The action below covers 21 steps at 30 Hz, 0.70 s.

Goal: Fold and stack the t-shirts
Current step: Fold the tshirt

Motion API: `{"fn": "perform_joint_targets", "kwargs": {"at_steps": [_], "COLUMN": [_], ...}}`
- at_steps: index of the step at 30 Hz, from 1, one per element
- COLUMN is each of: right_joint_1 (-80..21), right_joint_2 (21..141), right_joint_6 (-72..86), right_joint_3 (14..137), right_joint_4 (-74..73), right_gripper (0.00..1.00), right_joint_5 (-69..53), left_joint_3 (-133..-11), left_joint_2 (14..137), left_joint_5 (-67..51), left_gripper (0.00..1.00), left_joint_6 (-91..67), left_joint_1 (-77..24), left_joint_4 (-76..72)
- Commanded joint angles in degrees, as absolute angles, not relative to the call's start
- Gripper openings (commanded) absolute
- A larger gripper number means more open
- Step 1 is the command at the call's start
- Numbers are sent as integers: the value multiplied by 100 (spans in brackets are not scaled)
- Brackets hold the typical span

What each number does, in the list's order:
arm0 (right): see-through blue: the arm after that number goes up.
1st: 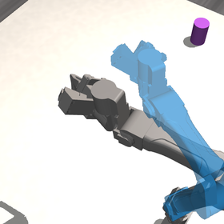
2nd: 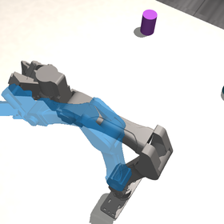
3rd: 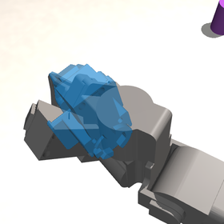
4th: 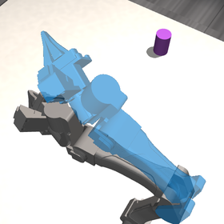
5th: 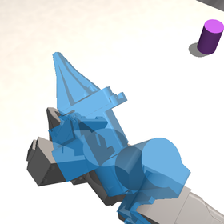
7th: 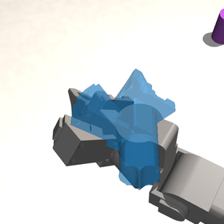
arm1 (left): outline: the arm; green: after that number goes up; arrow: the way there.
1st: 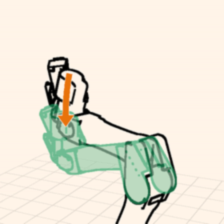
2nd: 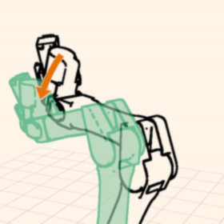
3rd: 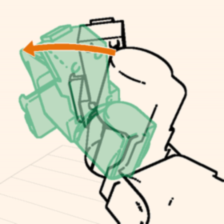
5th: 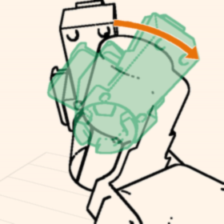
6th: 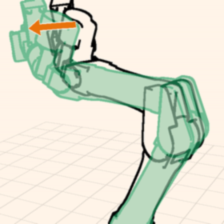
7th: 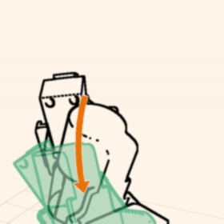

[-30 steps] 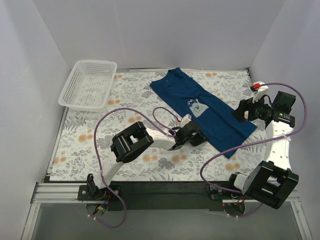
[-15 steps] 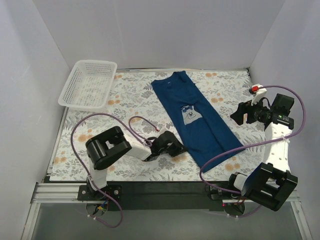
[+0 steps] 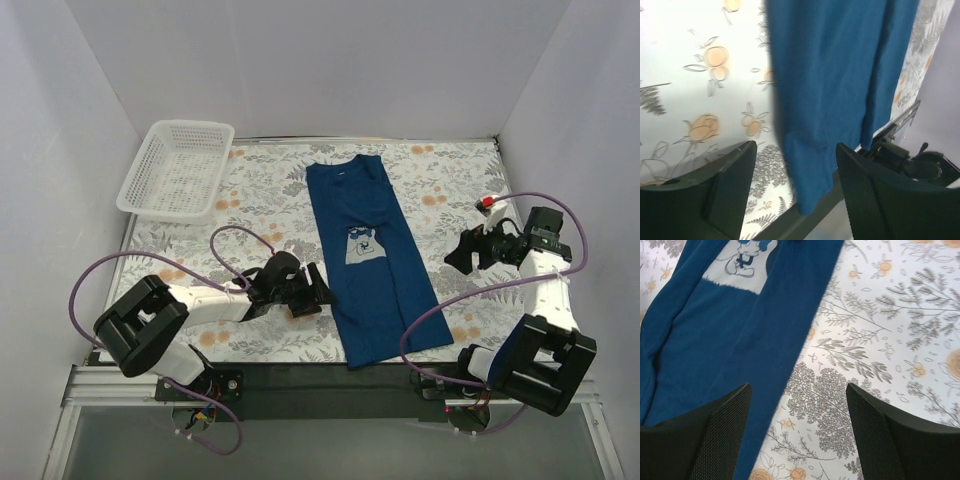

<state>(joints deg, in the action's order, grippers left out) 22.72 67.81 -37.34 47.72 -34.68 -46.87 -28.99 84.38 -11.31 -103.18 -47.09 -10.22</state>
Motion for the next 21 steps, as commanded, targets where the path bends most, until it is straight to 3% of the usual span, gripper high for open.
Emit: {"fn": "perform_joint_targets", "kwargs": {"at_steps": [1, 5, 9, 14, 21], "right_joint_1": [1944, 1749, 1249, 1011, 126], "right_joint_2": [7118, 7540, 8373, 9157, 8466], "right_joint_6": [-4569, -4825, -4510, -3999, -4263], "right_joint_3": [4755, 4887, 5123, 5554, 5379], "right_joint_4": [-3893, -4157, -4113, -3929, -3894], "right_gripper": [70, 69, 67, 60, 60], "right_joint_5": [-4712, -4588, -4535, -4561, -4562], "left_joint_3": [-3365, -3735, -3727, -3691, -3736], "left_joint_2": [8113, 7735, 7261, 7014, 6655], "left_joint_5": [-1756, -1899, -1188, -1099, -732], "left_gripper": [61, 65, 65, 65, 64], "left_joint_6": [-8776, -8175, -8138, -8156, -8016], "left_joint_1": [-4658, -4658, -4632, -4579, -4579], "left_joint_4": [-133, 439, 948, 748, 870]}}
